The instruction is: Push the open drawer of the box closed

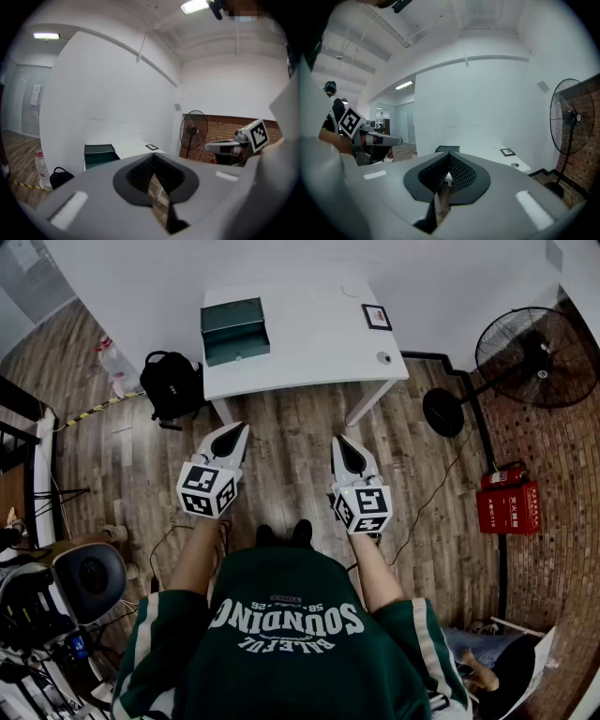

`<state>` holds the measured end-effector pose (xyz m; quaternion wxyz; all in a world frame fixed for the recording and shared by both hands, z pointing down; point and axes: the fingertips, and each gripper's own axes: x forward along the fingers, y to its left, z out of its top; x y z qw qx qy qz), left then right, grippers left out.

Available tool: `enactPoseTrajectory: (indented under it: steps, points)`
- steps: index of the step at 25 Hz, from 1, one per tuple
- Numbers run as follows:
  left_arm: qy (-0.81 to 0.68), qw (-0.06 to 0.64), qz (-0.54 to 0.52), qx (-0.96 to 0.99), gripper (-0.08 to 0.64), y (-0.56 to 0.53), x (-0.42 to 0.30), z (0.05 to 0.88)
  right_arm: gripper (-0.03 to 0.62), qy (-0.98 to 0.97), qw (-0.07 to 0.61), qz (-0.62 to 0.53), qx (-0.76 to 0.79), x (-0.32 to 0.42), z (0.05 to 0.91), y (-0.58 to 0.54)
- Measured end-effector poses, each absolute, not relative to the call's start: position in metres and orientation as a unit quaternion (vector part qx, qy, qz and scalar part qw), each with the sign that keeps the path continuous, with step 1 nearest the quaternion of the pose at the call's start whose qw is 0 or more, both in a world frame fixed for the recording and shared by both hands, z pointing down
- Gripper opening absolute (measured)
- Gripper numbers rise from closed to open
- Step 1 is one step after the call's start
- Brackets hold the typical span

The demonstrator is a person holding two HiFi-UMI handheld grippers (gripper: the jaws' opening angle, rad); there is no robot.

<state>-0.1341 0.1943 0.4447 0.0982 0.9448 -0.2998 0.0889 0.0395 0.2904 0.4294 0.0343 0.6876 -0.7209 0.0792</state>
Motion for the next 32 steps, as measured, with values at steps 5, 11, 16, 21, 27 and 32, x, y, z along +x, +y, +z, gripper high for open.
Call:
enactPoseTrajectory:
  steps: [5,11,16,21,27,32]
  points:
    - [-0.302,0.102,0.091,0.944,0.052,0.187,-0.130,0.449,0.002,-0.729,0.031,0.080,0.679,0.040,0.431,0.280]
    - [-0.313,0.101,0.091,0.940,0.052,0.185,-0.117,0.449,0.002,-0.742,0.032,0.096,0.662,0.050,0.439,0.273]
    - [-0.325,0.101,0.091,0.936,0.052,0.194,-0.104,0.450,0.002,-0.753,0.028,0.099,0.650,0.062,0.444,0.279]
    - [-0.337,0.099,0.093,0.932,0.052,0.192,-0.092,0.452,0.002,-0.765,0.023,0.104,0.635,0.074,0.447,0.272]
    - [-0.353,0.101,0.095,0.925,0.052,0.196,-0.081,0.451,0.002,-0.779,0.023,0.113,0.616,0.082,0.449,0.278]
    - [-0.359,0.107,0.099,0.922,0.052,0.186,-0.075,0.456,0.002,-0.784,0.026,0.121,0.608,0.088,0.454,0.267]
